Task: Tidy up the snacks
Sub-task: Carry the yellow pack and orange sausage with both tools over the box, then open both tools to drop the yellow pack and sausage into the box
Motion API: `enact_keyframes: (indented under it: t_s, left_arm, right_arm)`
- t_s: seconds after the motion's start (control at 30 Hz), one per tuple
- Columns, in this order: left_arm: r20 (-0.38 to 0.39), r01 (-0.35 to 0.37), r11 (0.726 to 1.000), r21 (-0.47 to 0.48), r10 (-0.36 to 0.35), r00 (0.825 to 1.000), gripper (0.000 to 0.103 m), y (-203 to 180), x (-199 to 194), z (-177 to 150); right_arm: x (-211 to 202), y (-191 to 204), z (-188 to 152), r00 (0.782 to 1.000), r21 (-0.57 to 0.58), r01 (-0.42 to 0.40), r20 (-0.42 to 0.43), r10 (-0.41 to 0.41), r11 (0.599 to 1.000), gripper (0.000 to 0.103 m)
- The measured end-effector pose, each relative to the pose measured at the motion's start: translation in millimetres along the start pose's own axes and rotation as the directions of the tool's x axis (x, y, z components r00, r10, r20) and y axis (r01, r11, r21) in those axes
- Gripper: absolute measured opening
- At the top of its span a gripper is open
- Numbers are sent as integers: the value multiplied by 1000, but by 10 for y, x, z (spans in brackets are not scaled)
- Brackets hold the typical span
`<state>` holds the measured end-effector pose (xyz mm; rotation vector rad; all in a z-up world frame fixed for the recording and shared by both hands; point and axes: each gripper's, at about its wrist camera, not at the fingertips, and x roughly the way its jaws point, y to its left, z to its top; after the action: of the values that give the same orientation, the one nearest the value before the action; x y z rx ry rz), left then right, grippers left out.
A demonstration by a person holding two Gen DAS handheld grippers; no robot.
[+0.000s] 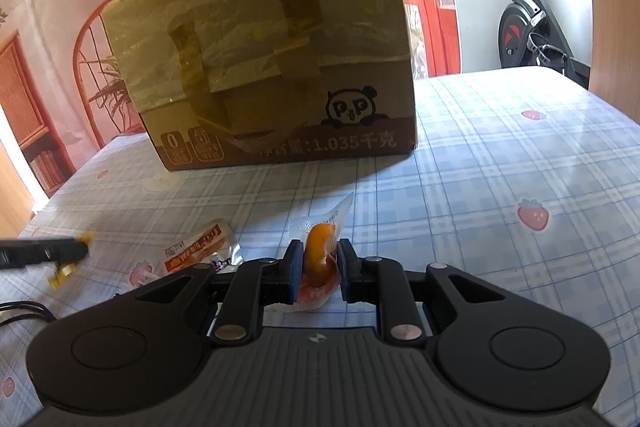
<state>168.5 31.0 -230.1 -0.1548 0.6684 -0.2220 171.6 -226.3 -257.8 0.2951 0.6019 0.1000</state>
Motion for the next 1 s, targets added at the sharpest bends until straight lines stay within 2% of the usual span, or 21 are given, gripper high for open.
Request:
enact_keyframes:
  t_s: [0.1, 0.23, 0.43, 0.53, 0.63, 0.73, 0.9, 1.0]
  left_arm:
    - [63, 13, 1000, 4, -13, 998, 33, -3, -137, 242]
    - [159, 39, 999, 30, -43, 986, 34, -118, -271, 663]
    - [274, 81, 993, 83, -100, 957, 34, -423, -265, 1416]
    - [295, 99, 989, 110, -128, 947, 34, -611, -104, 1780]
    - [275, 109, 986, 129, -142, 951, 34, -797, 138, 2054]
    - [235, 98, 985, 143, -131, 963, 34, -926, 460, 2221]
    - [188, 73, 982, 173, -106, 977, 34, -1012, 844, 2355]
    - [154, 67, 975, 211, -101, 983, 38, -988, 915, 2334]
  right_arm:
    - [-84, 13, 91, 1000, 4, -9, 24, 9, 1000, 20]
    - [-266, 64, 424, 993, -28, -26, 112, 29, 999, 20]
    - [-552, 158, 1216, 955, -86, -59, 286, 81, 995, 20]
    - [-564, 210, 1619, 939, -121, -50, 332, 88, 991, 20]
    - [-423, 210, 1960, 937, -128, -24, 342, 67, 991, 20]
    - [-176, 133, 2208, 952, -89, -5, 305, 32, 996, 20]
    - [105, -8, 2318, 968, -27, 14, 251, -6, 1000, 20]
    - [179, -48, 2313, 972, -20, 6, 234, -1, 1000, 22]
